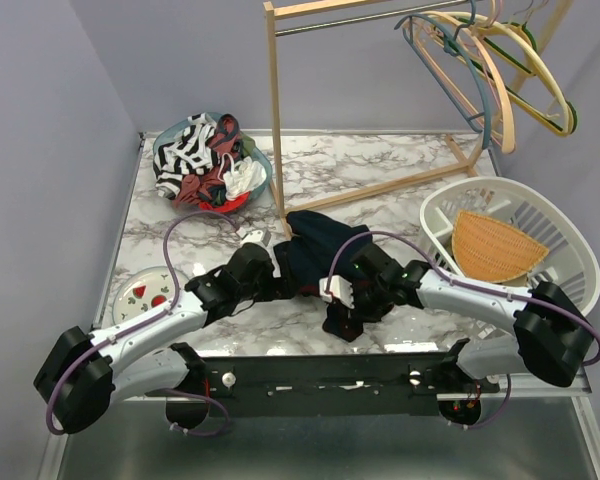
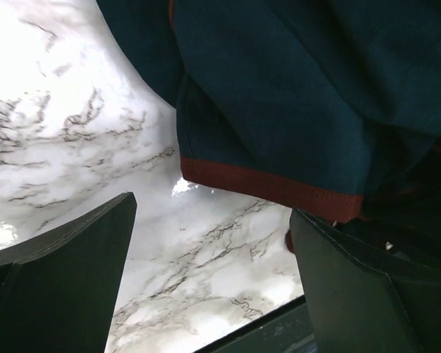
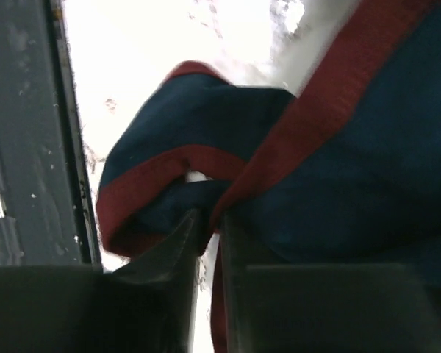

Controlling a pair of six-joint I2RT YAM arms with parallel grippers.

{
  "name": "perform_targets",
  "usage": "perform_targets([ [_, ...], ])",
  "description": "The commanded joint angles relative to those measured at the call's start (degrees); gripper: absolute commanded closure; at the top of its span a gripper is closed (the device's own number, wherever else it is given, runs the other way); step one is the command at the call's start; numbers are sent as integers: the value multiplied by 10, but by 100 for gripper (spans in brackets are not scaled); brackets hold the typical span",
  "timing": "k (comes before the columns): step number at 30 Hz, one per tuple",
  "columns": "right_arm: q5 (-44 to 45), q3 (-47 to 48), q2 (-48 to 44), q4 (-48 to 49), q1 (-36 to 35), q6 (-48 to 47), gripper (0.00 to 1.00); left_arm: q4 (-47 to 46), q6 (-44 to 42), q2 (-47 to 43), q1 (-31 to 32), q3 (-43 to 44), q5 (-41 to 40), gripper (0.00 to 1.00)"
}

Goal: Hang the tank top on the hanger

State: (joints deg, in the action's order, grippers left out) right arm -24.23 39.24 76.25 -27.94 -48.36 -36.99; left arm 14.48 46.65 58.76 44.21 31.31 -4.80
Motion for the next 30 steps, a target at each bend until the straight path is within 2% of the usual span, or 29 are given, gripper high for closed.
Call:
perform_targets([
  [1, 59, 35, -13, -14, -5, 10, 94, -51, -5, 21, -3, -16, 70, 4],
  [3, 66, 56, -43, -39, -4, 5, 99, -60, -23, 26, -3, -15, 109, 5],
  [6, 61, 103, -76, -85, 16, -6, 99, -54, -36, 29, -2, -12, 127, 5],
  [11, 13, 161, -102, -146, 77, -17, 99, -38, -42, 37, 4, 2, 104, 8],
  [18, 31, 184, -117, -144, 110, -12, 99, -38, -54, 97, 18, 39, 85, 16],
  [23, 39, 219, -124, -154, 145, -11, 99, -7, -66, 142, 29, 85, 29, 21],
  [27, 26, 235, -126, -164, 149, -8, 99, 8, -68, 159, 34, 107, -20, 30],
  [30, 25, 236, -125, -165, 150, -6, 99, 27, -74, 161, 40, 127, -62, 32],
])
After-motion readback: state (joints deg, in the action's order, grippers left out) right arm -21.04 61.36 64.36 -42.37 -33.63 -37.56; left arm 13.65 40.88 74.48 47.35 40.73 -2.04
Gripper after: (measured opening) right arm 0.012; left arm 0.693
